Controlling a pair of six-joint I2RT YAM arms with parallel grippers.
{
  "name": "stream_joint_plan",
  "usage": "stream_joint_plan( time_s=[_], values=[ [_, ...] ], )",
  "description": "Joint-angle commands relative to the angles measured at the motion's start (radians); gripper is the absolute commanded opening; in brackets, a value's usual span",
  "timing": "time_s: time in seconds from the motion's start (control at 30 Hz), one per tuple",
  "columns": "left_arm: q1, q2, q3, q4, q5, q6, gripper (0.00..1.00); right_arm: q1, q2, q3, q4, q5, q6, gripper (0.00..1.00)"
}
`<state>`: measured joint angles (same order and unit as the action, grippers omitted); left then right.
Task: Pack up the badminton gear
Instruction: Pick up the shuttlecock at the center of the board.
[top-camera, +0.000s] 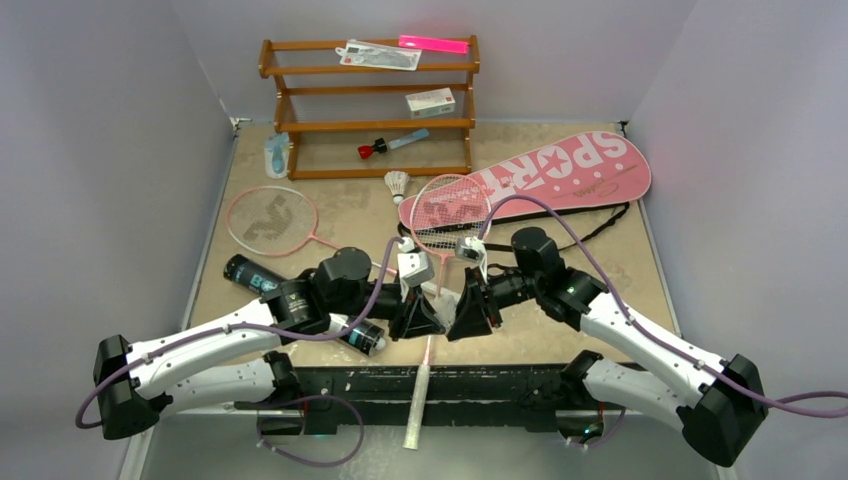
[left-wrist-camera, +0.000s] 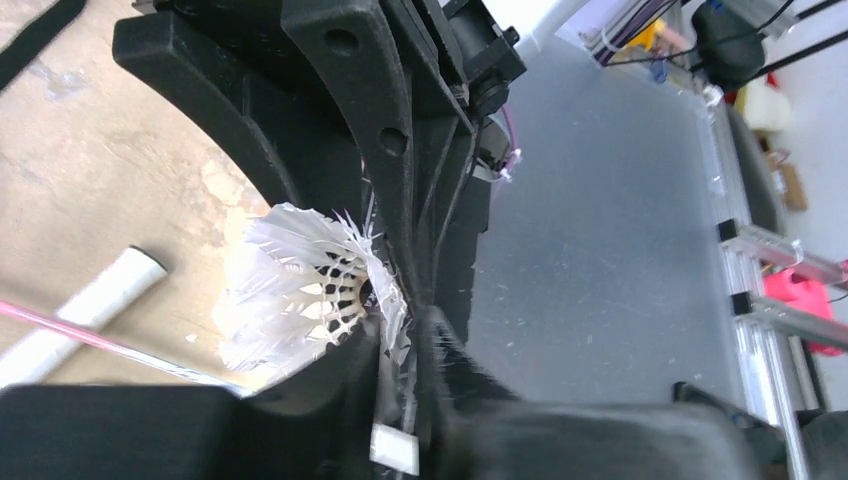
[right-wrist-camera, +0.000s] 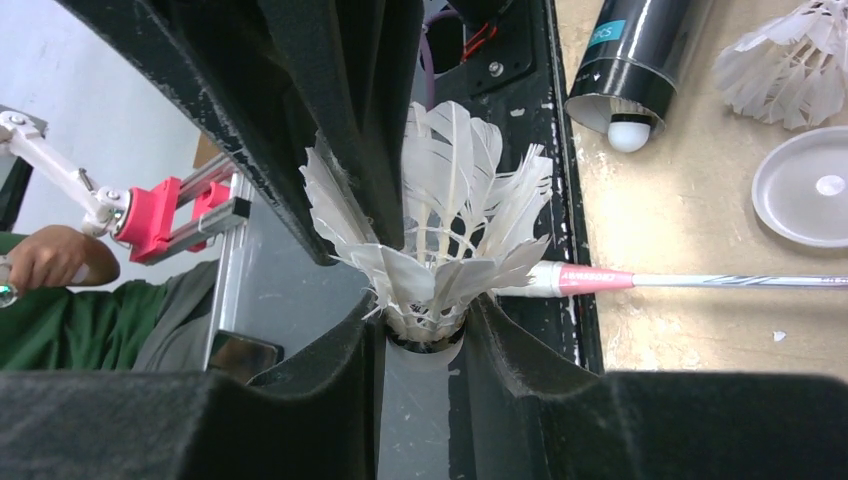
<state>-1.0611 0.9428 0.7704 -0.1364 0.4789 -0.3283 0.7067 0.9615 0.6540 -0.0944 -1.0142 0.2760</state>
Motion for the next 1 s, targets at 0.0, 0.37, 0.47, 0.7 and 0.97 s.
stream_joint_plan(
  time_s=[0.0, 0.37, 0.47, 0.7, 0.97],
  values=[
    [0.003, -0.009, 0.044, 0.026, 0.016, 0.033, 0.06, 0.003, -0.003, 0.028, 0.03, -0.035, 0.004, 0.29],
    [0.003, -0.097, 0.01, 0.007, -0.288, -0.04, 0.0, 0.002, -0.117, -0.054, 0.102, 0.161, 0.1, 0.98],
    [0.003, -0.131, -0.023, 0.045, -0.373, -0.12, 0.0, 0.003, -0.185, -0.146, 0.245, 0.258, 0.196, 0.95],
    [0.004, -0.128, -0.075, 0.186, -0.344, -0.278, 0.0, 0.002, -0.269, -0.264, 0.478, 0.405, 0.317, 0.83],
    [0.004, -0.085, -0.056, 0.185, -0.315, -0.297, 0.0, 0.002, -0.249, -0.236, 0.508, 0.407, 0.323, 0.68]
  ],
)
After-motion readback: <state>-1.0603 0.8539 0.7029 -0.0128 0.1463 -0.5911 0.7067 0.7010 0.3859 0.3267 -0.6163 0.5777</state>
